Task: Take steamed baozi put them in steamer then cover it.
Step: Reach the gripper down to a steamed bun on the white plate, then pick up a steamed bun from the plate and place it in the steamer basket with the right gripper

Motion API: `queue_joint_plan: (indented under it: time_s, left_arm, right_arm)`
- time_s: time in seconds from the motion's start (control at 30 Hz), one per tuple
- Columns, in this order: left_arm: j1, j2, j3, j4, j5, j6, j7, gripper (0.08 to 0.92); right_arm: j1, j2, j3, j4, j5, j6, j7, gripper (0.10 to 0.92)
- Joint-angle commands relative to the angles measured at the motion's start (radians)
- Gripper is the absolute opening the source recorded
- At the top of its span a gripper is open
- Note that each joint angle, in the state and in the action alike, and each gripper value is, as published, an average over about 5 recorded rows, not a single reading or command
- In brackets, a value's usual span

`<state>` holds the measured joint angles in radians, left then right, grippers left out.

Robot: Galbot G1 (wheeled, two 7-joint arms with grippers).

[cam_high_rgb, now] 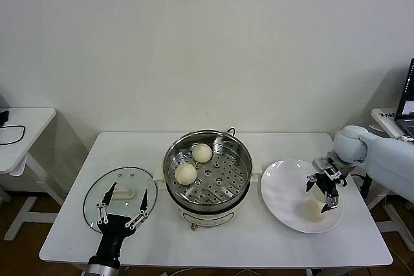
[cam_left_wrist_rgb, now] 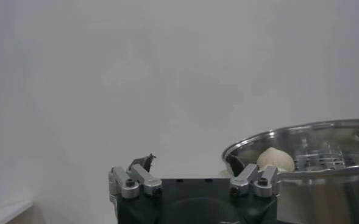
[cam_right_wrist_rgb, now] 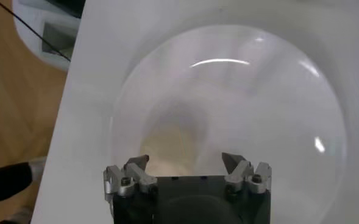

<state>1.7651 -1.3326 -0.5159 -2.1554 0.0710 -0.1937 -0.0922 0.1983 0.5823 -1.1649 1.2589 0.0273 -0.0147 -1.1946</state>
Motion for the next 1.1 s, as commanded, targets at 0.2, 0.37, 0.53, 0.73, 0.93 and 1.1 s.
queue_joint_plan:
  time_s: [0.2,0.37,0.53,0.73,0.93,1.1]
  left_arm:
    - [0.003,0.000,-0.002,-0.001,0.003,0.005,-0.004,0.823]
    - [0.004,0.000,-0.004,-0.001,0.003,0.006,-0.006,0.823]
    - [0.003,0.000,-0.003,-0.003,0.002,0.011,-0.007,0.823]
    - [0.001,0.003,-0.007,-0.006,0.001,0.012,-0.008,0.823]
    - [0.001,0.006,-0.004,-0.011,0.000,0.018,-0.008,0.823]
    - [0.001,0.009,-0.003,-0.015,0.000,0.022,-0.008,0.823]
  right_arm:
    - [-0.067,-0.001,0.020,-0.006,-0.035,0.000,0.037,0.823]
    - [-0.074,0.003,0.018,-0.004,-0.039,-0.003,0.048,0.816]
    - [-0.070,0.004,0.017,0.001,-0.040,-0.004,0.058,0.776]
    - [-0.014,-0.009,0.003,0.034,-0.029,-0.003,0.059,0.690]
    - [0.183,0.002,-0.036,0.115,0.030,0.021,0.019,0.647]
    - [0.451,0.104,-0.118,0.139,0.136,0.076,-0.005,0.645]
